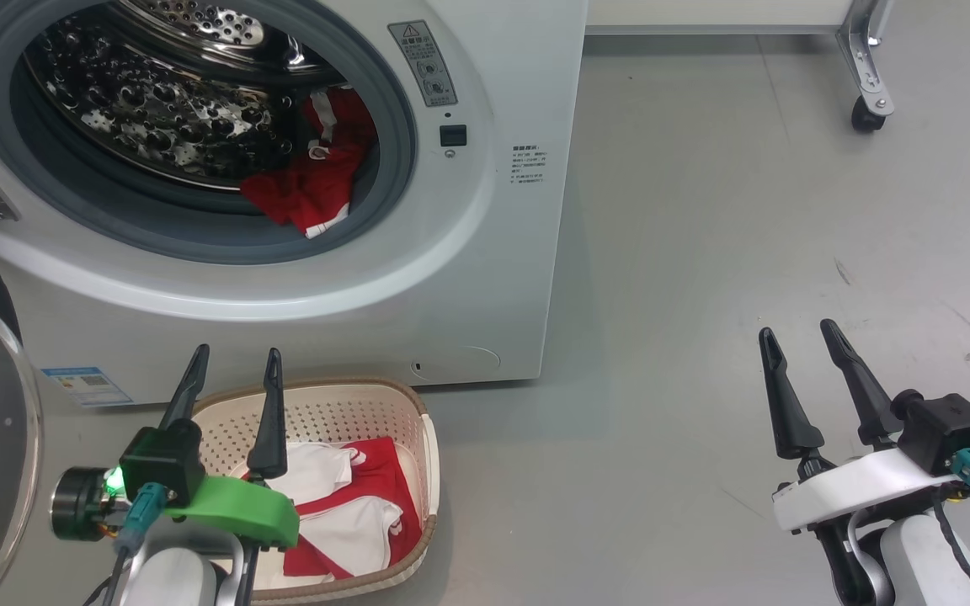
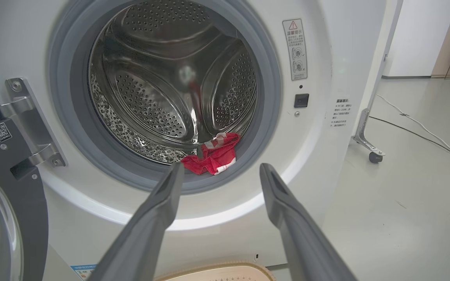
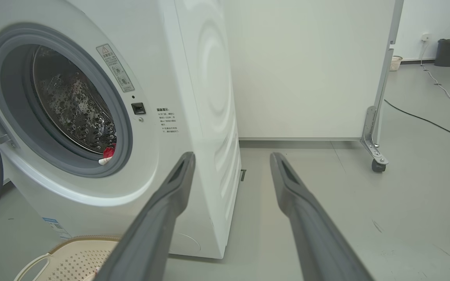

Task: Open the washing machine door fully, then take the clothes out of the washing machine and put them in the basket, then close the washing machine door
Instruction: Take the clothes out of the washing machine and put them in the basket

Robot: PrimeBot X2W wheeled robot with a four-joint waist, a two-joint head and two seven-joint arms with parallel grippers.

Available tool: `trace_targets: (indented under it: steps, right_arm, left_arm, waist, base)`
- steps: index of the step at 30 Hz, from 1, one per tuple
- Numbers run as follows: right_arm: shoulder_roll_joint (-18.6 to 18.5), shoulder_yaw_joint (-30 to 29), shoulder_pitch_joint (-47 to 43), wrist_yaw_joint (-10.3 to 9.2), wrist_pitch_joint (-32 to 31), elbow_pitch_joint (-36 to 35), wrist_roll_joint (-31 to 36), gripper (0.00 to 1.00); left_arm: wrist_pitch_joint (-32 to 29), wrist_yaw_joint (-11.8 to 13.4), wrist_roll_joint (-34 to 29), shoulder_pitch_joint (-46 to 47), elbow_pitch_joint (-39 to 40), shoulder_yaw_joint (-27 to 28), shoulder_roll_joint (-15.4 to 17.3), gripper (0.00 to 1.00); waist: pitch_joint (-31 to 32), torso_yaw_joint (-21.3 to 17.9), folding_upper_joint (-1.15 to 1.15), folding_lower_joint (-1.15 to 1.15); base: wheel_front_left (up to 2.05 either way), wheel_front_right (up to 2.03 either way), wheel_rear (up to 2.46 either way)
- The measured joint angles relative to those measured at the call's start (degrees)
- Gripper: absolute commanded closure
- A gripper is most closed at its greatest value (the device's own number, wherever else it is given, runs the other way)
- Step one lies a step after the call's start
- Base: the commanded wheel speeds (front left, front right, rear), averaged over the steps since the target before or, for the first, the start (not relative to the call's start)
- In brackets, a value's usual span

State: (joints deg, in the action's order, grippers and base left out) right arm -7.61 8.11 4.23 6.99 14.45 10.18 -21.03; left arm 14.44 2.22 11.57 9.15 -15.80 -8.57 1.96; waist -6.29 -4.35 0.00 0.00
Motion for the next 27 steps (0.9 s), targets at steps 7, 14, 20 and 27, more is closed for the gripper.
trace_targets:
  steps: [7, 14, 20, 27]
  right_arm:
    - [0.0, 0.0, 0.0, 0.00, 0.0, -0.3, 0.0, 0.00]
    - [0.1, 0.1, 0.0, 0.00, 0.0, -0.5, 0.0, 0.00]
    - [0.1, 0.1, 0.0, 0.00, 0.0, -0.8, 0.0, 0.00]
    - [0.1, 0.2, 0.0, 0.00, 0.0, -0.8, 0.0, 0.00]
  left_arm:
    - [0.0, 0.5, 0.0, -0.2, 0.8, -0.7, 0.0, 0.00]
    - [0.0, 0.6, 0.0, -1.0, 1.3, -1.0, 0.0, 0.00]
    - [0.0, 1.0, 0.4, -1.0, 1.4, -1.2, 0.0, 0.00]
    - [0.0, 1.1, 0.5, -1.0, 1.5, -1.4, 0.0, 0.00]
  waist:
    - [-0.1, 0.1, 0.00, 0.00]
    - [-0.2, 0.1, 0.00, 0.00]
    - [-0.2, 0.1, 0.00, 0.00]
    - [-0.1, 0.2, 0.00, 0.00]
  base:
    - [0.00, 0.00, 0.00]
    - [0.00, 0.00, 0.00]
    - [0.00, 0.00, 0.00]
    - [0.00, 0.00, 0.00]
